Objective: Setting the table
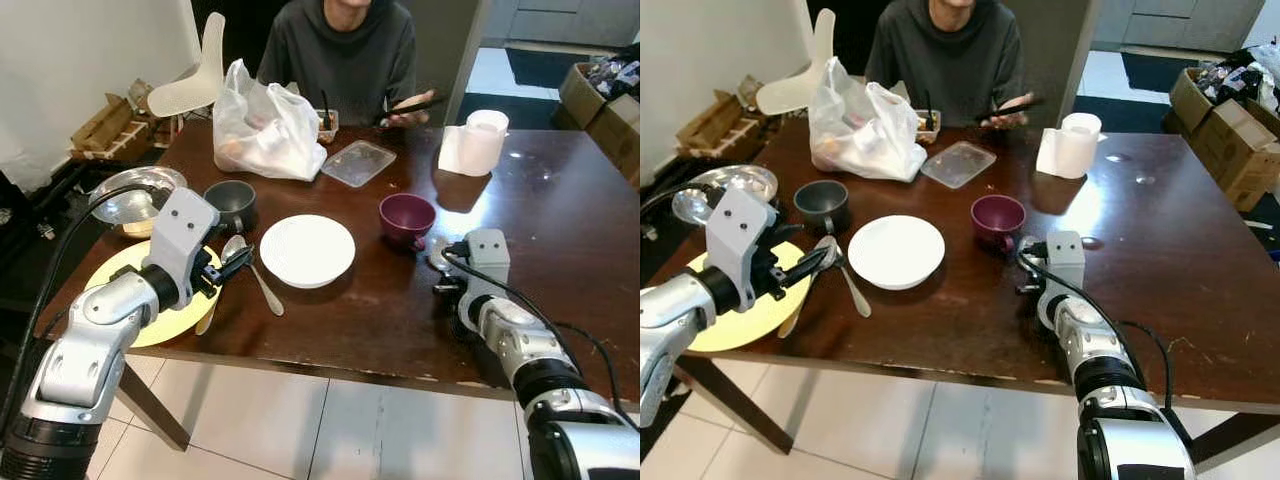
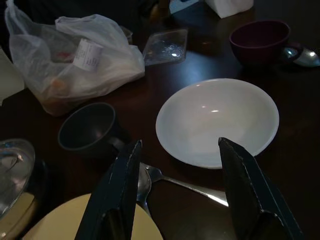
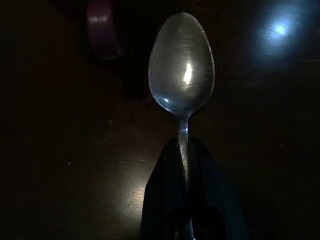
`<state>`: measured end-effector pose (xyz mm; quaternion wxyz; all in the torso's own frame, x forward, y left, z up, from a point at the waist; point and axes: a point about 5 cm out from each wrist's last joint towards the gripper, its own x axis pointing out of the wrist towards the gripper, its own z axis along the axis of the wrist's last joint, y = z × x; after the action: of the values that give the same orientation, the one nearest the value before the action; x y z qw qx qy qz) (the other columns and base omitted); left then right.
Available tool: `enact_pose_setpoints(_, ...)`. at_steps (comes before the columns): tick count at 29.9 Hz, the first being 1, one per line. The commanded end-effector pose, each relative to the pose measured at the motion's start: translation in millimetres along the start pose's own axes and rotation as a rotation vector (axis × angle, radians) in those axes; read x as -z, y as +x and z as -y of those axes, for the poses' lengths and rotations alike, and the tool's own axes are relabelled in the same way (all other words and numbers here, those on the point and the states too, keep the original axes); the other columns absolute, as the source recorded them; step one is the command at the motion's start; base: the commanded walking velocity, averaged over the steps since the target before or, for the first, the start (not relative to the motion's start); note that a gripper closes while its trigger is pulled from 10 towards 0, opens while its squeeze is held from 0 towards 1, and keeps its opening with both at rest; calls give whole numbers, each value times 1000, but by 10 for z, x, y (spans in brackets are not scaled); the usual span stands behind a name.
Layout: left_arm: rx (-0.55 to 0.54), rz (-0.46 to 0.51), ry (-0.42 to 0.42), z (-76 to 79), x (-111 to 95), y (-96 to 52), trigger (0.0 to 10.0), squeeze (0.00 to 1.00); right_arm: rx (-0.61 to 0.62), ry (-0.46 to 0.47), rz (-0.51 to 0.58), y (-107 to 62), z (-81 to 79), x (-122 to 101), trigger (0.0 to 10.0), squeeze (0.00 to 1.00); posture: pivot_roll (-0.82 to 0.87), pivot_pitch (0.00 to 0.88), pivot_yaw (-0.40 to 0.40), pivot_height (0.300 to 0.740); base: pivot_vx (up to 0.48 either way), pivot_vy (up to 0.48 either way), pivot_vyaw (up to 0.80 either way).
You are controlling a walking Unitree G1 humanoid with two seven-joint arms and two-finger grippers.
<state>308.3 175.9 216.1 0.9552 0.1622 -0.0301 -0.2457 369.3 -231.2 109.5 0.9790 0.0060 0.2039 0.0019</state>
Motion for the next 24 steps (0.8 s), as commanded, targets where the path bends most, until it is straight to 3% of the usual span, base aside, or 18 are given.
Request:
enact_pose_setpoints(1, -9, -12, -19, 7, 51, -27, 10000, 0, 32, 82, -192, -56, 66, 484, 0, 0, 41, 27, 102, 740, 0, 0, 0)
enact_pose_setpoints(6, -9, -8, -30, 52, 74, -11, 10000, 0, 36, 256, -47, -38, 69, 268, 0, 0, 36, 8, 102, 740, 0, 0, 0)
enact_pose_setpoints(8, -8, -8, -31, 62, 78, -6, 10000, 0, 35, 265, -18, -38, 69, 216, 0, 0, 31, 4, 104, 740, 0, 0, 0)
enact_pose_setpoints(10, -2, -5, -35, 88, 87, 12, 10000, 0, 8, 267, 95, -63, 40, -11, 0, 0, 21, 0, 107, 740, 0, 0, 0)
enact_pose_setpoints(12, -2, -5, -35, 88, 87, 12, 10000, 0, 8, 267, 95, -63, 40, -11, 0, 0, 21, 0, 107, 740, 0, 0, 0)
enact_pose_setpoints(13, 0, -3, -36, 96, 87, 24, 10000, 0, -8, 245, 162, -97, 20, -148, 0, 0, 17, 0, 107, 740, 0, 0, 0)
enact_pose_setpoints(14, 0, -3, -36, 96, 87, 24, 10000, 0, -8, 245, 162, -97, 20, -148, 0, 0, 17, 0, 107, 740, 0, 0, 0)
enact_pose_setpoints(15, -1, 1, -39, 102, 83, 37, 10000, 0, -38, 207, 289, -196, -33, -391, 0, 0, 11, 0, 107, 740, 0, 0, 0)
enact_pose_setpoints(16, -2, 6, -43, 107, 78, 52, 10000, 0, -58, 178, 379, -292, -79, -556, 1765, 0, 1, 0, 107, 740, 0, 0, 0)
enact_pose_setpoints(17, -2, 12, -48, 116, 72, 69, 10000, 0, -78, 149, 464, -404, -139, -702, 10000, 0, -6, 0, 106, 740, 0, 0, 0)
enact_pose_setpoints(18, -2, 12, -48, 116, 72, 69, 10000, 0, -78, 149, 464, -404, -139, -702, 10000, 0, -6, 0, 106, 740, 0, 0, 0)
enact_pose_setpoints(19, 0, 20, -55, 135, 65, 96, 10000, 0, -78, 108, 560, -549, -210, -843, 10000, 0, -13, 0, 105, 740, 0, 0, 0)
enact_pose_setpoints(24, 1, 34, -75, 167, 55, 128, 10000, 0, -44, 72, 641, -728, -309, -924, 10000, 0, -26, 0, 102, 740, 0, 0, 0)
